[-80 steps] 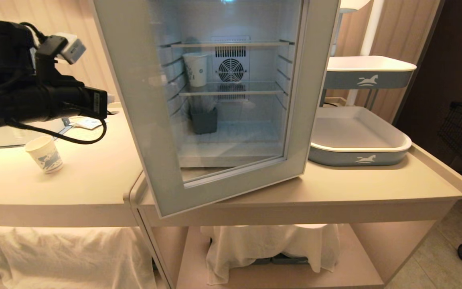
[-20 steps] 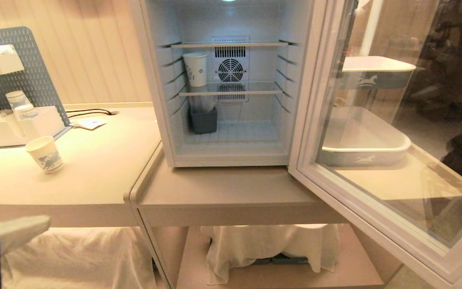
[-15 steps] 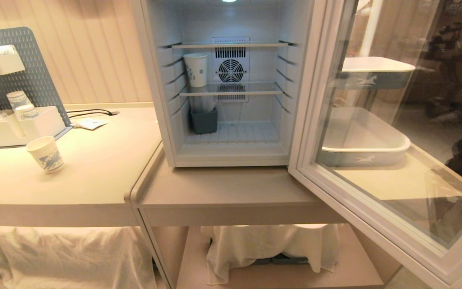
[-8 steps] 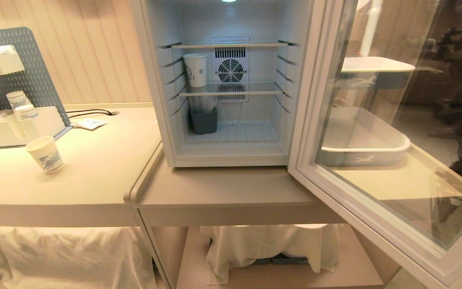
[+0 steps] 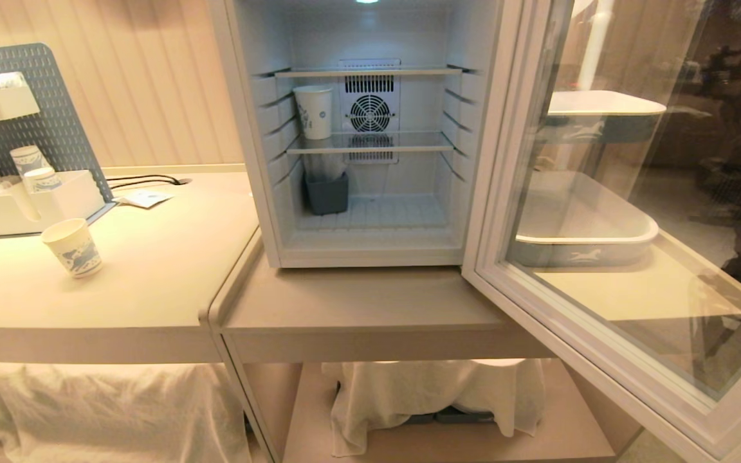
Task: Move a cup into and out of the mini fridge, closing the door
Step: Put the paper cup in the freezer
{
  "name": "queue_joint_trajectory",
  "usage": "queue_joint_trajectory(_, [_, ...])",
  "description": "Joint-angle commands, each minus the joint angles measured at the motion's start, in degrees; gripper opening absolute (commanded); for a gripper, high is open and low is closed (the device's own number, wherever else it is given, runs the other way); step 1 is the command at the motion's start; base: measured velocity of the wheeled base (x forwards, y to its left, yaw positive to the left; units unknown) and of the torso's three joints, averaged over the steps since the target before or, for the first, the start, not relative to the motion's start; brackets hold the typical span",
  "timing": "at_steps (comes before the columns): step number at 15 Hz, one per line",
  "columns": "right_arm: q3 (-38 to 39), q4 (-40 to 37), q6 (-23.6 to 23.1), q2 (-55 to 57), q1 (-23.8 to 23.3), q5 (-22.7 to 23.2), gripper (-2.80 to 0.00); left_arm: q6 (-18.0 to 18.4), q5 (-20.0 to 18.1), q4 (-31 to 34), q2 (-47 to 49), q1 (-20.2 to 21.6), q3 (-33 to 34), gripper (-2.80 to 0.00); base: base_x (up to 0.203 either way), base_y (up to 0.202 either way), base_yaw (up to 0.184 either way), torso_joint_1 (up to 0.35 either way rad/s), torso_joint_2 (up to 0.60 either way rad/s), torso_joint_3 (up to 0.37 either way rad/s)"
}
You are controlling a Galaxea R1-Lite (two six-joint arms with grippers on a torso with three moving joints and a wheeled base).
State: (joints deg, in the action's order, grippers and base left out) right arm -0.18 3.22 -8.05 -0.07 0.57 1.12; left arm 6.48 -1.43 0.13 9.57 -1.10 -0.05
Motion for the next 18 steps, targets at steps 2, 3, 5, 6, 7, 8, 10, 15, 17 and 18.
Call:
queue_joint_trajectory(2, [0.0,-0.1,0.0,0.0,0.0,0.0,-2.80,-0.6,-0.3,0.4,-10.0,1.1,0.0,-2.80,0.000,0.000,0.000,0.000,0.00,0.000])
queue_joint_trajectory(3, [0.0,0.0,0.0,0.0,0.0,0.0,-2.80,-0.1,-0.6,0.4,-9.5,1.3,0.0,-2.80,0.000,0.000,0.000,0.000,0.00,0.000])
queue_joint_trajectory(5, [0.0,0.0,0.0,0.0,0.0,0.0,-2.80,0.4,0.2,0.5,-9.5,1.3,0.0,-2.80,0.000,0.000,0.000,0.000,0.00,0.000])
queue_joint_trajectory(6, [0.0,0.0,0.0,0.0,0.0,0.0,-2.80,-0.1,0.1,0.6,-9.5,1.3,0.0,-2.80,0.000,0.000,0.000,0.000,0.00,0.000])
queue_joint_trajectory(7, [0.0,0.0,0.0,0.0,0.0,0.0,-2.80,-0.1,0.1,0.7,-9.5,1.3,0.0,-2.80,0.000,0.000,0.000,0.000,0.00,0.000])
queue_joint_trajectory(8, [0.0,0.0,0.0,0.0,0.0,0.0,-2.80,-0.8,0.2,0.6,-9.5,1.3,0.0,-2.80,0.000,0.000,0.000,0.000,0.00,0.000])
queue_joint_trajectory(10, [0.0,0.0,0.0,0.0,0.0,0.0,-2.80,-1.2,0.3,0.6,-9.5,1.3,0.0,-2.80,0.000,0.000,0.000,0.000,0.00,0.000])
queue_joint_trajectory(15, [0.0,0.0,0.0,0.0,0.0,0.0,-2.80,1.3,-0.3,0.3,-9.4,1.3,0.0,-2.80,0.000,0.000,0.000,0.000,0.00,0.000])
queue_joint_trajectory(17, [0.0,0.0,0.0,0.0,0.0,0.0,-2.80,1.3,-0.3,0.3,-9.4,1.3,0.0,-2.80,-0.152,0.000,0.000,0.003,0.01,0.003])
queue_joint_trajectory(18, [0.0,0.0,0.0,0.0,0.0,0.0,-2.80,1.3,-0.3,0.3,-9.4,1.3,0.0,-2.80,-0.196,0.000,-0.002,0.002,0.00,0.007])
